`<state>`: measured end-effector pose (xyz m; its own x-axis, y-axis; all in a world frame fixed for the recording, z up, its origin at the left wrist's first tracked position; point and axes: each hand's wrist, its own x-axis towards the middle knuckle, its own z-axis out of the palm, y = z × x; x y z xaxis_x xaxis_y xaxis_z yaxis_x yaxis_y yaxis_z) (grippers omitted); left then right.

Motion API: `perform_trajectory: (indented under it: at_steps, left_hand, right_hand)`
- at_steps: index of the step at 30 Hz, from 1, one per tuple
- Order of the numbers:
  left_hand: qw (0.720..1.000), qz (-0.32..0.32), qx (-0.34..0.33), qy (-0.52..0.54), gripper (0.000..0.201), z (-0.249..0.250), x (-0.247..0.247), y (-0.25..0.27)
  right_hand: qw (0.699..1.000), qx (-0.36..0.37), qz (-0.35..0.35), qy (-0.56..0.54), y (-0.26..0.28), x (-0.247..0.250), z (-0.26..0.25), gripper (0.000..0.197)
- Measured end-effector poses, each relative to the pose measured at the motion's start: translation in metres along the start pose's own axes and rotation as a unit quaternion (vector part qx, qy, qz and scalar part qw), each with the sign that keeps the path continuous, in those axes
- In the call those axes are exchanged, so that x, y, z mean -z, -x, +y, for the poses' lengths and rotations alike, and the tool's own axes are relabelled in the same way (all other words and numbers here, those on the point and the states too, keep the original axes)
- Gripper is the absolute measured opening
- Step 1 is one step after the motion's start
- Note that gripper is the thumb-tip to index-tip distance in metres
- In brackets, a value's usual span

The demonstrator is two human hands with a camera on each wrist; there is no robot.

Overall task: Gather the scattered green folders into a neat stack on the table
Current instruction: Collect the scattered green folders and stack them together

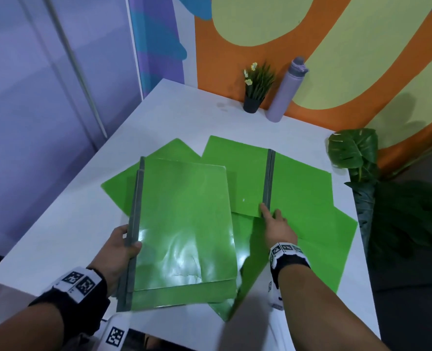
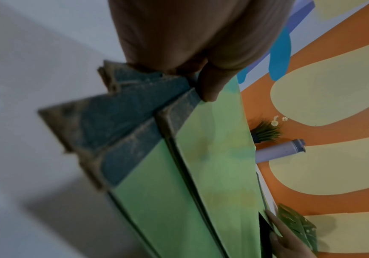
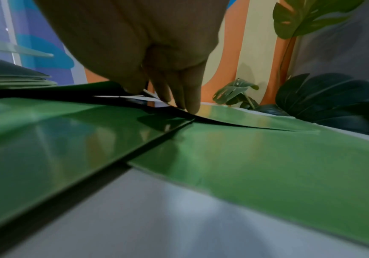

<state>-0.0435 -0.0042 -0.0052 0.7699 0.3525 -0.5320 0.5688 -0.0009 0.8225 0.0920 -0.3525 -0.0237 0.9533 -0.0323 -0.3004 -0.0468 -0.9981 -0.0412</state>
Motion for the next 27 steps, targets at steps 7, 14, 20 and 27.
perform_trajectory:
  at_steps: [7,14,20,27]
  left_hand:
    - [0.998,-0.022,0.008,0.050,0.050,0.009,-0.009,-0.004]
    - [0.996,-0.078,0.048,0.025,0.058,0.019,-0.056,-0.001]
    - [0.981,-0.107,0.130,0.095,0.091,0.024,-0.066,-0.005]
    - [0.991,-0.110,0.072,-0.017,0.116,0.031,-0.079,0.010]
  right_hand:
    - [0.956,-0.043,0.265,-0.120,0.017,0.068,0.025,0.066]
    - [0.800,0.131,0.549,-0.203,0.049,0.109,0.024,0.062]
    - [0.839,0.345,0.407,-0.111,0.104,0.056,-0.024,0.052]
    - [0.811,0.547,0.198,-0.058,0.149,-0.038,-0.042,0.020]
